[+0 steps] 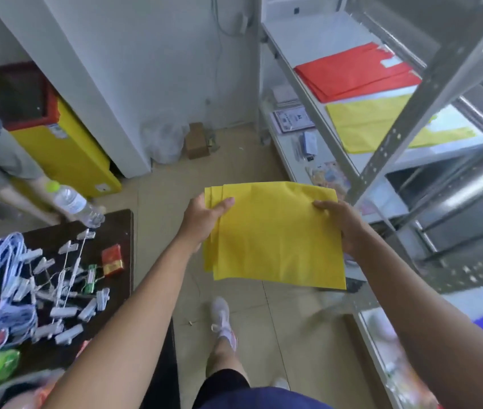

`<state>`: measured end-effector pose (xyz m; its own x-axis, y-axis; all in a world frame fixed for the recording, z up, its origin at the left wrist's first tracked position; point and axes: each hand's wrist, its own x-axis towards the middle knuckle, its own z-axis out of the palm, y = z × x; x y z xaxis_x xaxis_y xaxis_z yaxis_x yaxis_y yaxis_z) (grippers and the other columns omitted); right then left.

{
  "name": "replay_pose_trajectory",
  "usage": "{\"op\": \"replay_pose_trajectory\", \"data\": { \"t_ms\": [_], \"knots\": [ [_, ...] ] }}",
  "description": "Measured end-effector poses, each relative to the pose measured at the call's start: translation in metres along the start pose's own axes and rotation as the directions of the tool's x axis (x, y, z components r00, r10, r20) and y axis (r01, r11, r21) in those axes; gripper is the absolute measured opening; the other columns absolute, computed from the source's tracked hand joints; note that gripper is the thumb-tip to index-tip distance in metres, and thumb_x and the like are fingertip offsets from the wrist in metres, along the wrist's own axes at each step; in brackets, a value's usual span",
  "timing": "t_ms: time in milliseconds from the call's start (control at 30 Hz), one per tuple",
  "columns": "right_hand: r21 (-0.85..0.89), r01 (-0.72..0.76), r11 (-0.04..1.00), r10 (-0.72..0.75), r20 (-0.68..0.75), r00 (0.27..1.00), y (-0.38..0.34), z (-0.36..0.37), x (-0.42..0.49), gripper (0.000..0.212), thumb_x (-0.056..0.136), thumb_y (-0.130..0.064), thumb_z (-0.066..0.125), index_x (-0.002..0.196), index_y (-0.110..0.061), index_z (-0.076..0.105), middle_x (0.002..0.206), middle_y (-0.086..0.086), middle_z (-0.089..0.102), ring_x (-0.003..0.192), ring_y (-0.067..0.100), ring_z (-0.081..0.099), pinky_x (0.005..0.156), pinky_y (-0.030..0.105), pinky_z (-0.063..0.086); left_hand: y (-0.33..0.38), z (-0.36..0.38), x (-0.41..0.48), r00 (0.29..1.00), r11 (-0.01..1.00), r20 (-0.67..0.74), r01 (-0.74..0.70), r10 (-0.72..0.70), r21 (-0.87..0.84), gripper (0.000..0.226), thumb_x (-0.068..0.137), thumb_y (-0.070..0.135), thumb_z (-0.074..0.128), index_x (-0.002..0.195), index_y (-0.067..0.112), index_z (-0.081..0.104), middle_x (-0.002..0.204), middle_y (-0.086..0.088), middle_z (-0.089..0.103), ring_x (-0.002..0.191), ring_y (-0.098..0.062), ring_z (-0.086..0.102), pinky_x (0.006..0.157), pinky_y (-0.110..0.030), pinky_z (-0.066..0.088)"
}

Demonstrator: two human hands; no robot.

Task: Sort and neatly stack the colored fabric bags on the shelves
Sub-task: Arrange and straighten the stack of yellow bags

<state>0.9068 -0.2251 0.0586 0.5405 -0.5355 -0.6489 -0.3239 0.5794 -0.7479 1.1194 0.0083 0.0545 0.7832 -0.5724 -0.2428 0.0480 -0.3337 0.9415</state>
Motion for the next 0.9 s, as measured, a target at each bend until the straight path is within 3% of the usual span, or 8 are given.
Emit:
{"op": "replay_pose_trajectory", "data": {
  "t_ms": [133,300,400,500,633,733,900],
  "knots": [
    [0.051,0.026,0.998,-0.019,-0.144,0.989,-0.057,0.030,0.051,0.050,0.077,-0.032,0.079,0.124,-0.019,0.069,0.115,0.016,0.075,0.104,0.041,0.072,0.091,0.062,0.056,0.036,0.007,0.110,0.987,0.986,0.114,-0.122,0.109,0.112,0.040,0.079,0.050,0.076,0.101,0.018,0.073,0.097,0.004,0.078,0.092,-0.014,0.074,0.090,-0.047,0.059],
    [0.130,0.107,0.986,-0.048,-0.391,0.919,-0.124,0.044,0.106,0.040,0.077,-0.032,0.079,0.114,-0.019,0.073,0.115,0.017,0.074,0.103,0.041,0.071,0.096,0.061,0.054,0.112,0.035,0.251,0.950,0.981,0.264,-0.188,0.170,0.046,0.042,0.075,0.048,0.076,0.101,0.016,0.071,0.096,-0.003,0.078,0.093,-0.020,0.073,0.089,-0.043,0.058],
    [0.227,0.192,0.955,-0.062,-0.479,0.875,-0.154,0.044,0.125,0.037,0.083,-0.031,0.074,0.119,-0.019,0.073,0.112,0.014,0.076,0.099,0.038,0.072,0.083,0.051,0.059,0.163,0.076,0.327,0.891,0.976,0.414,-0.218,0.186,0.031,0.038,0.073,0.043,0.077,0.099,0.016,0.069,0.096,-0.003,0.077,0.092,-0.022,0.073,0.088,-0.043,0.058],
    [0.337,0.318,0.886,-0.076,-0.573,0.816,-0.178,0.033,0.145,0.028,0.094,-0.026,0.065,0.118,-0.015,0.073,0.093,0.007,0.074,0.076,0.028,0.071,0.066,0.035,0.058,0.205,0.129,0.383,0.798,0.984,0.587,-0.176,0.138,0.008,0.017,0.076,0.027,0.074,0.090,0.020,0.069,0.086,0.001,0.074,0.081,-0.018,0.070,0.079,-0.037,0.056],
    [0.370,0.443,0.817,-0.080,-0.687,0.722,-0.208,0.014,0.183,0.015,0.090,-0.012,0.063,0.101,-0.010,0.072,0.067,0.004,0.065,0.057,0.025,0.060,0.048,0.024,0.051,0.230,0.200,0.438,0.686,0.995,0.723,-0.097,0.080,-0.018,0.019,0.083,0.013,0.068,0.102,0.013,0.073,0.092,-0.009,0.073,0.084,-0.026,0.070,0.081,-0.050,0.061],
    [0.384,0.483,0.787,-0.040,-0.749,0.661,-0.223,-0.005,0.208,0.014,0.089,-0.008,0.061,0.099,-0.011,0.070,0.068,0.003,0.064,0.056,0.023,0.063,0.050,0.025,0.054,0.234,0.248,0.478,0.607,0.997,0.792,-0.079,0.057,-0.011,0.032,0.081,0.013,0.067,0.112,0.008,0.073,0.095,-0.011,0.075,0.086,-0.029,0.071,0.083,-0.053,0.061],
    [0.354,0.521,0.777,-0.016,-0.816,0.578,-0.225,-0.027,0.231,0.020,0.095,-0.008,0.054,0.103,-0.015,0.071,0.077,0.001,0.072,0.066,0.021,0.070,0.057,0.029,0.058,0.229,0.304,0.529,0.378,1.000,0.926,-0.001,-0.009,0.010,0.038,0.081,0.008,0.065,0.117,0.004,0.073,0.104,-0.019,0.073,0.084,-0.030,0.069,0.079,-0.046,0.059]
  ]
}}
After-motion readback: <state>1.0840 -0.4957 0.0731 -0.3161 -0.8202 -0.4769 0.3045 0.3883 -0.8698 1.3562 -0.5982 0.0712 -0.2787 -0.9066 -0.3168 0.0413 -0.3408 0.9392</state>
